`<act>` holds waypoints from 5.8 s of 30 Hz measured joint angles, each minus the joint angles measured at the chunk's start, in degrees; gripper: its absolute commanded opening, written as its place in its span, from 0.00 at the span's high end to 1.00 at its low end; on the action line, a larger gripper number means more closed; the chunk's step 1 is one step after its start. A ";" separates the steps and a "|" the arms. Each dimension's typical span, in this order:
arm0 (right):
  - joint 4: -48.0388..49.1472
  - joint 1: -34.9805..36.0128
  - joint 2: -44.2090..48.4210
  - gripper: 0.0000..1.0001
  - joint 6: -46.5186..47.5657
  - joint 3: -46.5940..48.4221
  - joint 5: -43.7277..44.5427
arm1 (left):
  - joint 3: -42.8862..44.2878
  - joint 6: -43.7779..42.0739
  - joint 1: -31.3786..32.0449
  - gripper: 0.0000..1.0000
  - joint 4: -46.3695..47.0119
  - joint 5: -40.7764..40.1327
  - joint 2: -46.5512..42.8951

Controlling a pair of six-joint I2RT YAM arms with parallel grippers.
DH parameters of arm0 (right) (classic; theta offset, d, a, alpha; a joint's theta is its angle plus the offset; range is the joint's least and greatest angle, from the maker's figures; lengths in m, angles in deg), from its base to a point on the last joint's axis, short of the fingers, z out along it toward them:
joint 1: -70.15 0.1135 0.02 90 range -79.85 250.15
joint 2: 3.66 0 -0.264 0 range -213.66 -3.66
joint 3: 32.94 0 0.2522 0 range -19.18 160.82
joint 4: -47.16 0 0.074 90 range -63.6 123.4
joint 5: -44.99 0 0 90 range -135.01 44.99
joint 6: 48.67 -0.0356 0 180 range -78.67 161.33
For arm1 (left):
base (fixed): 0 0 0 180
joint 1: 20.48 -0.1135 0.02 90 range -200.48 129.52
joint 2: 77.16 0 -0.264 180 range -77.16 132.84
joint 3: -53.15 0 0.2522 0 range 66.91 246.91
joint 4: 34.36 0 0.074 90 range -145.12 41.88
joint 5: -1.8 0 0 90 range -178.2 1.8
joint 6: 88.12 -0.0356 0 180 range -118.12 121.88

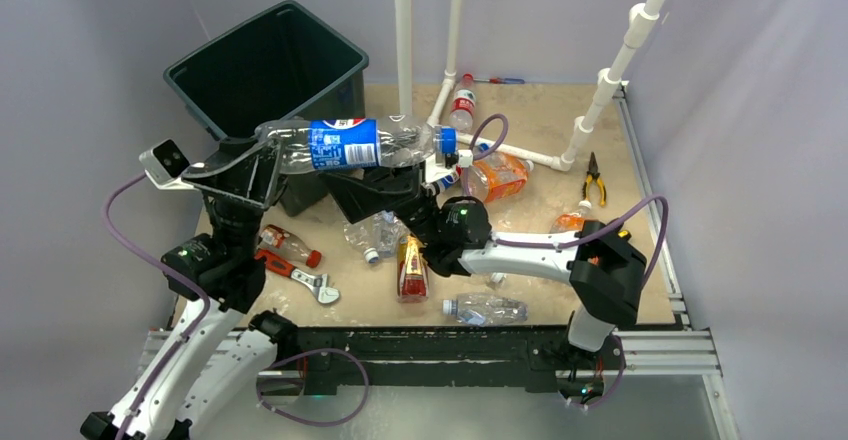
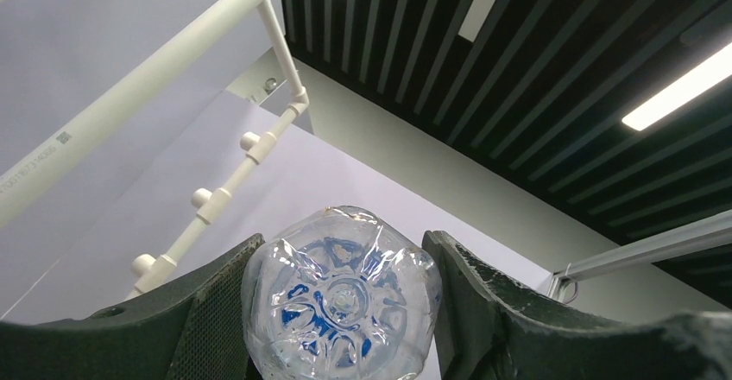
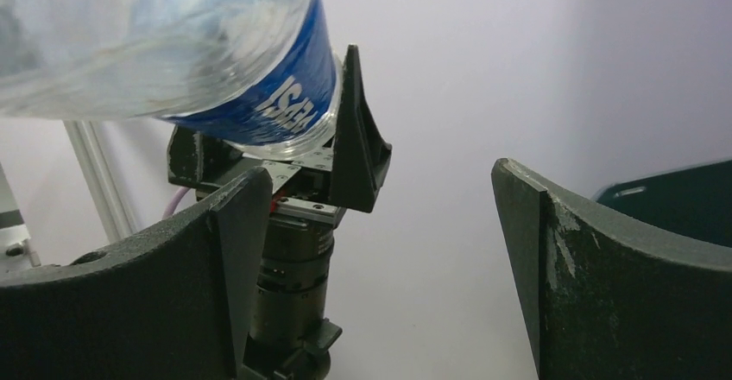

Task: Put the plastic bottles in the bin
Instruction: Pick up the plastic bottle at the center of the board.

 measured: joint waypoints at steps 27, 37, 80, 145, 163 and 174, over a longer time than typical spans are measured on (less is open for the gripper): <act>0.15 0.50 -1.03 0.01 2.64 1.88 -1.03 | -2.84 2.25 0.00 1.00 -3.28 -11.21 -2.64; 0.17 0.50 -1.01 0.02 4.00 3.93 -0.83 | -2.84 4.90 0.00 1.00 -1.84 -10.54 1.16; 1.36 -0.04 -4.87 0.60 5.57 15.52 1.64 | -2.08 10.67 -0.02 0.63 4.70 -4.76 6.01; -93.92 -2.99 40.35 0.67 15.67 -15.10 -12.00 | 17.70 -48.76 5.18 0.01 -52.48 38.42 11.91; -94.49 -2.99 42.86 0.67 14.67 -16.35 -11.41 | 22.51 -59.82 26.03 0.21 -60.24 19.02 18.60; -93.70 -2.99 45.07 0.67 13.81 -18.67 -11.58 | 22.29 -58.82 26.25 0.41 -55.21 17.31 19.98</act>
